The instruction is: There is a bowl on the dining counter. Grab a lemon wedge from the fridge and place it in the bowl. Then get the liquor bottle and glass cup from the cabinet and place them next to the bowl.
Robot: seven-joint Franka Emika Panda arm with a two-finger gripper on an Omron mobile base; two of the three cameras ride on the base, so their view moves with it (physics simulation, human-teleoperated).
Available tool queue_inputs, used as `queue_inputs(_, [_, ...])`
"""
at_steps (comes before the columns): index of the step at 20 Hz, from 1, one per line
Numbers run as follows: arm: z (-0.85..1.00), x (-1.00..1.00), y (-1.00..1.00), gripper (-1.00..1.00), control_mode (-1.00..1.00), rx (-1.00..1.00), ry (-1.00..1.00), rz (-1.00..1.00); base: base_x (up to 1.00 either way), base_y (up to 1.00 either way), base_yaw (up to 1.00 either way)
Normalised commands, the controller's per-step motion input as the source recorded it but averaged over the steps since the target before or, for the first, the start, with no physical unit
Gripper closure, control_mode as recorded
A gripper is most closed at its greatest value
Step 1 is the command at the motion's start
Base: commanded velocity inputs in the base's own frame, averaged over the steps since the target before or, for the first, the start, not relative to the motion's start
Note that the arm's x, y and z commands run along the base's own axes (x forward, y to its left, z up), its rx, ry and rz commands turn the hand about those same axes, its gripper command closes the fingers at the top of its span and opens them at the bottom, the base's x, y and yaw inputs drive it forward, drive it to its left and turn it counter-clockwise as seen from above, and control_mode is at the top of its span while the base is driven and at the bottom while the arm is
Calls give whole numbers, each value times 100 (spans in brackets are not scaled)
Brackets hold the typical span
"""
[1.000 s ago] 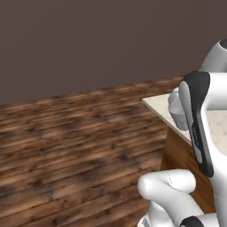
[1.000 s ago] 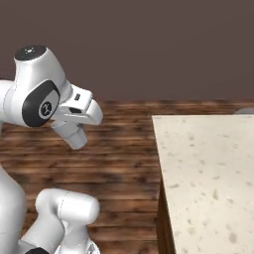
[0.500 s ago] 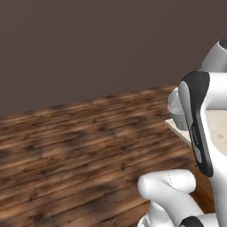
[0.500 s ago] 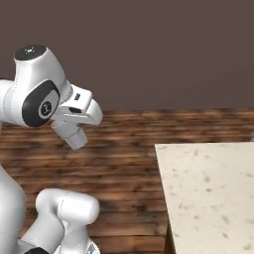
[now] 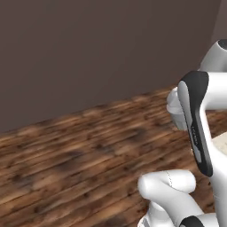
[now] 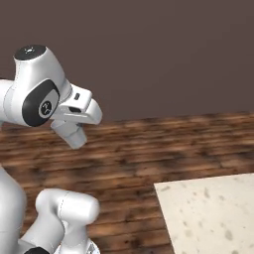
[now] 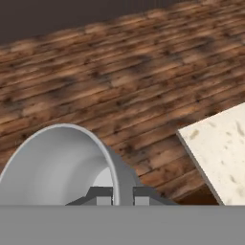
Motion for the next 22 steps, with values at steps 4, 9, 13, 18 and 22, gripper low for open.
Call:
queue_inputs(4, [0, 0, 0, 100, 100, 0, 0, 0, 100, 40, -41])
queue_inputs(9, [0, 0, 0, 100, 100, 0, 0, 0, 100, 49, -45])
queue_inputs(13, [0, 0, 0, 100, 100, 0, 0, 0, 95, 54, -49])
queue_inputs(18, [0, 0, 0, 100, 100, 0, 0, 0, 85, 50, -57])
queue_inputs(22, [0, 0, 0, 100, 100, 0, 0, 0, 77, 48, -60])
